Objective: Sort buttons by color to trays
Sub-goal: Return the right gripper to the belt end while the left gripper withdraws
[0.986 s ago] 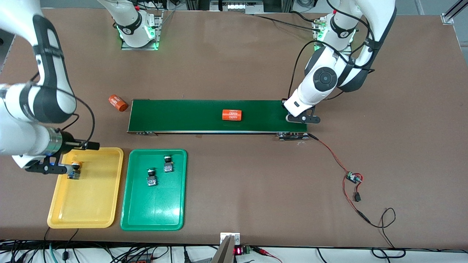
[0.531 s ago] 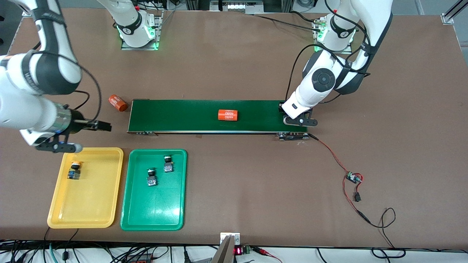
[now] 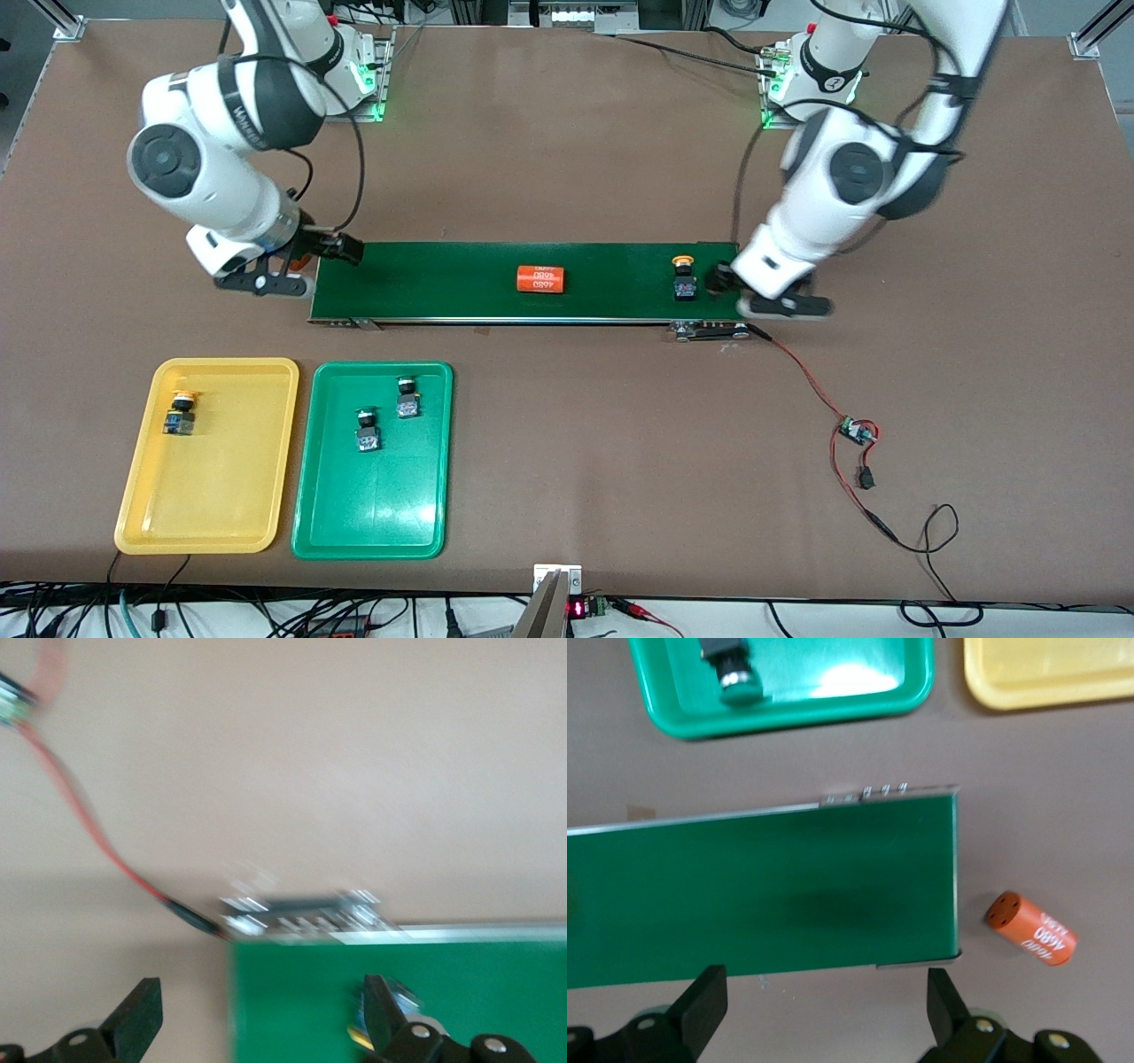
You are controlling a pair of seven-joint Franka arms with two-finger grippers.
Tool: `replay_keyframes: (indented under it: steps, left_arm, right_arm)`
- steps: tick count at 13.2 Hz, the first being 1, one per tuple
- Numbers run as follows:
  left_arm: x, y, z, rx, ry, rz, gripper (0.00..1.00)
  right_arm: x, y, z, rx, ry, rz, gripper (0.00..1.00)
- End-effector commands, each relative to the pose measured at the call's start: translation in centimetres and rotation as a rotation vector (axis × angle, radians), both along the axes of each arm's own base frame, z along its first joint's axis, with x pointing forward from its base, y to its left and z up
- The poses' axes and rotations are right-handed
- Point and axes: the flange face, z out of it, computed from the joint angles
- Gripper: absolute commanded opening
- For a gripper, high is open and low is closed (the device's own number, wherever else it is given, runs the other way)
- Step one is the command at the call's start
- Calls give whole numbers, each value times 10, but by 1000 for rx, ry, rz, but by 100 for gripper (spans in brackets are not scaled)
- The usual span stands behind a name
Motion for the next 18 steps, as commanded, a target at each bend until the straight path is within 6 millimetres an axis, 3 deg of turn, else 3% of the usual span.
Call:
replay_keyframes:
  steps: [1,5,7,9,12,14,18]
  left_arm:
    - [32,69,38,42,4,-41,100]
    - [51,115,106,60,93,-17,100]
    - [57,140,152,65,109,19,100]
    - [58,149,197,66,114,36,100]
    - [57,163,232,122,61,5,100]
    - [49,157,254,115,45,-11,100]
    - [40,174,270,105,25,19,100]
  right_arm:
    - [-32,23,-22,12,-63,23,100]
    - [-43,40,-42,8,-66,43,100]
    - [-42,44,-45,7,-82,59,100]
    - [-42,49,-48,8,-84,56,100]
    - [-42,47,-47,-2,-70,5,100]
    - [-40,46,-47,-2,-70,9,100]
    - [-37,45,-53,-32,-76,52,100]
